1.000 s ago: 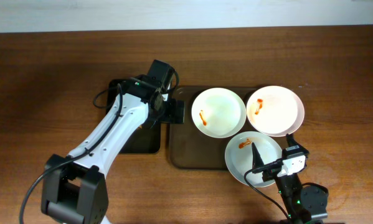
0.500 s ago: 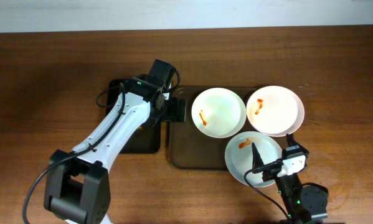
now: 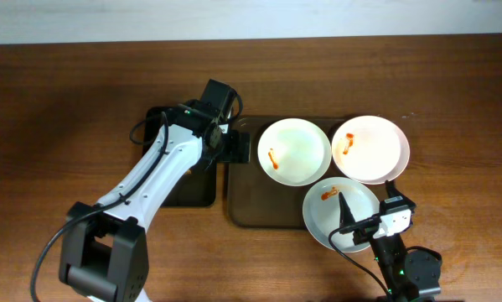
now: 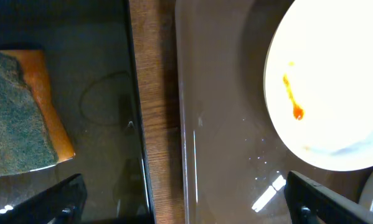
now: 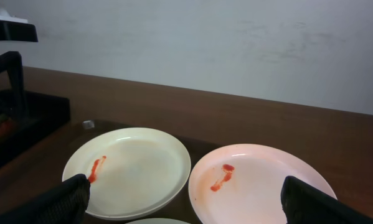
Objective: Clean dirty plates on tray and stack at the side
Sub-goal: 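Raise the left arm and move it over the black tray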
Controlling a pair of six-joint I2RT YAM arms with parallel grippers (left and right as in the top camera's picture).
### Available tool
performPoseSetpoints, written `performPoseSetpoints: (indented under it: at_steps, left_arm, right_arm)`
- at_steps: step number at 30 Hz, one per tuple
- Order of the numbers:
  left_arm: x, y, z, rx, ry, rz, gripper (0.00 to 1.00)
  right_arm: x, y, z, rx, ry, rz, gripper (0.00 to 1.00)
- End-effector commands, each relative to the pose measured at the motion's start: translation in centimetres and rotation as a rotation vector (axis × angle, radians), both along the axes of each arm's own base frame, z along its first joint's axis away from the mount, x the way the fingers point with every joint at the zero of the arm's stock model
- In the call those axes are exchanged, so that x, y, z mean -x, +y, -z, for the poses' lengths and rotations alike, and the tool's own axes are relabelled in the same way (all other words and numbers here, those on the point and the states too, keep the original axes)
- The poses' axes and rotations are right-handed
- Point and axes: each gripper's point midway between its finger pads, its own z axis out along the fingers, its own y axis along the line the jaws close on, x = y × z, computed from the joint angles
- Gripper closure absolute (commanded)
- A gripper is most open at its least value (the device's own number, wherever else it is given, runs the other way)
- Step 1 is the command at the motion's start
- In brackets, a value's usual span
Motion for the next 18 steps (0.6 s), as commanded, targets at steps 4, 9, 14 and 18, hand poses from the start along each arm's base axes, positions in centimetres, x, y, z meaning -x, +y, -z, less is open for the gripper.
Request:
performPoseSetpoints:
  at_steps: [4,9,14,18]
  left_arm:
    - [-0.7,-1.3,-0.4,0.038,-0.025,0.012,0.36]
    - [-1.1,-4.5,-1.6,0.101,-0.088,0.184,0.54]
    - [-0.4,-5.0,-3.4,0.128,-0.055,0.195,0.41]
    - [0.5,-2.0,-2.5,0.073,0.024,0.14,0.36]
  right_arm:
    - [0.1,0.2,0.2,-0.008,0.004,-0.013,0.02]
    - [0.1,0.2,0.2,-0.008,0.004,-0.013,0.02]
    - [0.1,0.2,0.2,-0.008,0.004,-0.013,0.02]
    - [0.0,0.2,-0.4,0.022,-0.028,-0.012,0.02]
